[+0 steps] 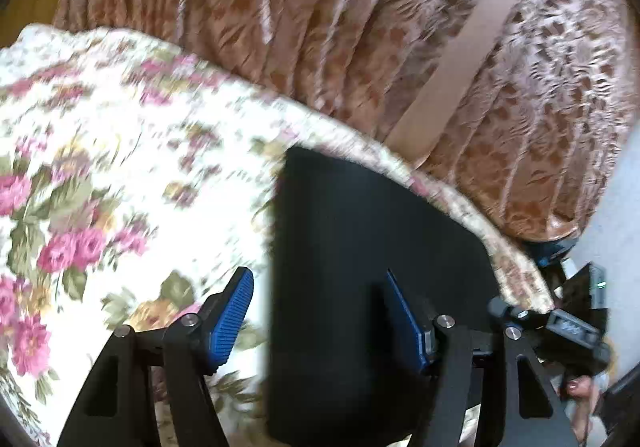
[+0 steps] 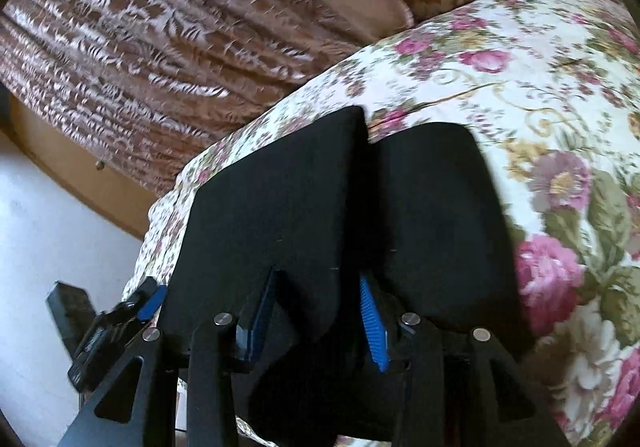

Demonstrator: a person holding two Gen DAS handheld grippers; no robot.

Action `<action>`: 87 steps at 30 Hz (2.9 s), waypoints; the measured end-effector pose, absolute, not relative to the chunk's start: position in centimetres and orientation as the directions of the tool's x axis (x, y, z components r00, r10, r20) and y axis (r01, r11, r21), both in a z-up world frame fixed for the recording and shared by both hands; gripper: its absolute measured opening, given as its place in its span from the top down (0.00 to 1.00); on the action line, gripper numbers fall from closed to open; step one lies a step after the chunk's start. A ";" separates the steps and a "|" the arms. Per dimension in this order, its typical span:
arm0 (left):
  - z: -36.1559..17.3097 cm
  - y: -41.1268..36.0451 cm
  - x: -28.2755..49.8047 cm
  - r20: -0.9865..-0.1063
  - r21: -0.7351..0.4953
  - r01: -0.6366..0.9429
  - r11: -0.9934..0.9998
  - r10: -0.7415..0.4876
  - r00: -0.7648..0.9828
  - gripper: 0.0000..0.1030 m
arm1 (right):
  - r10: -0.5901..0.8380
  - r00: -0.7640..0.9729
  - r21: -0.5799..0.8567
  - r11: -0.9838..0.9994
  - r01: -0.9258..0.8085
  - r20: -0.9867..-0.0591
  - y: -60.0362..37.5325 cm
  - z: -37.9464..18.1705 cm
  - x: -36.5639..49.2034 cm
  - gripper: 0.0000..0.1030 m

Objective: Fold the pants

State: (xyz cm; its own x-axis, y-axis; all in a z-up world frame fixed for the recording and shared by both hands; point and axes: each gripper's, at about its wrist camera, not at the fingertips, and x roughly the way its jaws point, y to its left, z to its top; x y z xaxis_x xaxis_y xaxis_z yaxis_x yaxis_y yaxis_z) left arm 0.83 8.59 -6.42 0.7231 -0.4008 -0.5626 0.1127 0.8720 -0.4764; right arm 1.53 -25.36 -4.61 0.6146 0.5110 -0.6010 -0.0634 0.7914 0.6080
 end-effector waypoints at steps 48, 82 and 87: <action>-0.1 -4.1 8.4 -0.693 -0.112 0.340 0.934 -0.319 0.646 0.40 | 0.200 0.674 0.174 0.979 -0.106 -0.711 -21.0 3.5 8.1 0.75; -4.9 -2.5 2.6 -0.616 -0.179 0.313 0.933 -0.354 0.704 0.26 | 0.088 0.741 0.284 0.948 0.142 -0.665 -28.3 -2.5 2.5 0.51; -6.1 -1.7 -0.2 -0.611 -0.200 0.313 0.929 -0.368 0.701 0.25 | 0.104 0.704 0.244 0.964 0.101 -0.703 -27.1 -3.5 -0.8 0.51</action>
State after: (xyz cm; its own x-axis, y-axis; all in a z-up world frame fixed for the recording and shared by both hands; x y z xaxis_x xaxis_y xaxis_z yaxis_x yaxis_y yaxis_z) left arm -0.20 -1.73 -6.14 0.7010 -0.3677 -0.6111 0.3125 0.9286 -0.2003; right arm -0.80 -27.10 -3.47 0.7035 0.1039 -0.7030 0.1013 0.9645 0.2439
